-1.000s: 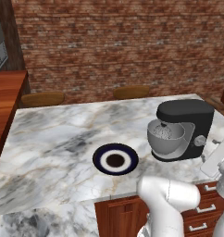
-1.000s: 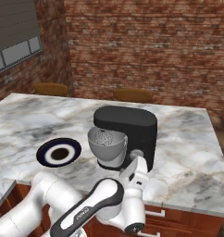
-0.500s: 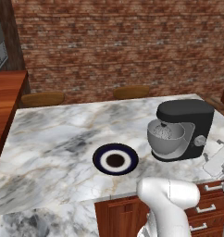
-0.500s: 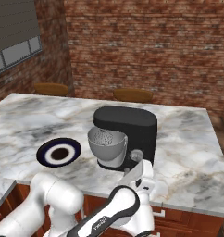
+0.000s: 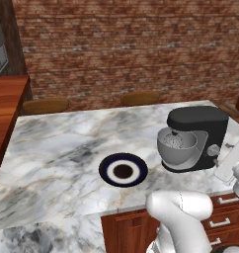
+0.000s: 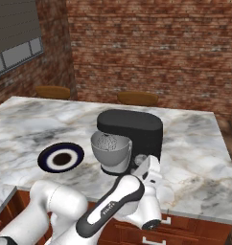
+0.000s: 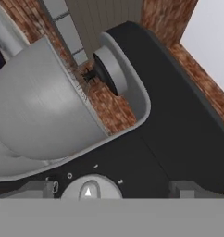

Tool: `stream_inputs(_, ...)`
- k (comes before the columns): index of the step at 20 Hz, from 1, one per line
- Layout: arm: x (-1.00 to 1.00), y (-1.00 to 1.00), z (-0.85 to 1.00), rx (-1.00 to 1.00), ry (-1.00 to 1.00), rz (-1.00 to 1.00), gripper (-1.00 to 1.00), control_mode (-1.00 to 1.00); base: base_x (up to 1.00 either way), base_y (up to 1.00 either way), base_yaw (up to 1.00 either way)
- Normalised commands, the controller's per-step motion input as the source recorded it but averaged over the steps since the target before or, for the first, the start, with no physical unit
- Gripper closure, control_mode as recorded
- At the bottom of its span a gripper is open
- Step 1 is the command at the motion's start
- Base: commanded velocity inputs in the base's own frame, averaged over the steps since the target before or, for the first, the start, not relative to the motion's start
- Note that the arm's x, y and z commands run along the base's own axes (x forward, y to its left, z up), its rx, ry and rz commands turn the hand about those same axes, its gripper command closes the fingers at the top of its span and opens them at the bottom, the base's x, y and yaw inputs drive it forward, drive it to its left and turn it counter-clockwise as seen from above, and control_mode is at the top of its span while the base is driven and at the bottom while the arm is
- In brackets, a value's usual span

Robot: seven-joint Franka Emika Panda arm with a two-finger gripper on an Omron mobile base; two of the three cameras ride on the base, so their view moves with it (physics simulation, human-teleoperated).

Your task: Add butter and sugar cubes to the stand mixer bowl and then turn on the stand mixer to begin making frosting.

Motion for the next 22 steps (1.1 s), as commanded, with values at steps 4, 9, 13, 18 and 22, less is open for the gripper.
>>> stream_inputs(4,0.11,0.00,-0.01,0.00,0.02,-0.08,-1.00,-1.00,0.00,0.00,0.00)
stream_inputs(9,0.08,0.01,-0.08,0.00,0.00,-0.09,-1.00,-1.00,0.00,0.00,0.00)
stream_inputs(13,0.11,0.16,-0.05,0.00,0.00,-0.09,-1.00,-1.00,0.00,0.00,0.00)
stream_inputs(18,0.04,0.21,0.00,0.00,0.00,-0.06,-1.00,-1.00,0.00,0.00,0.00)
stream_inputs(22,0.03,0.09,-0.03,0.00,0.00,-0.05,-1.00,-1.00,0.00,0.00,0.00)
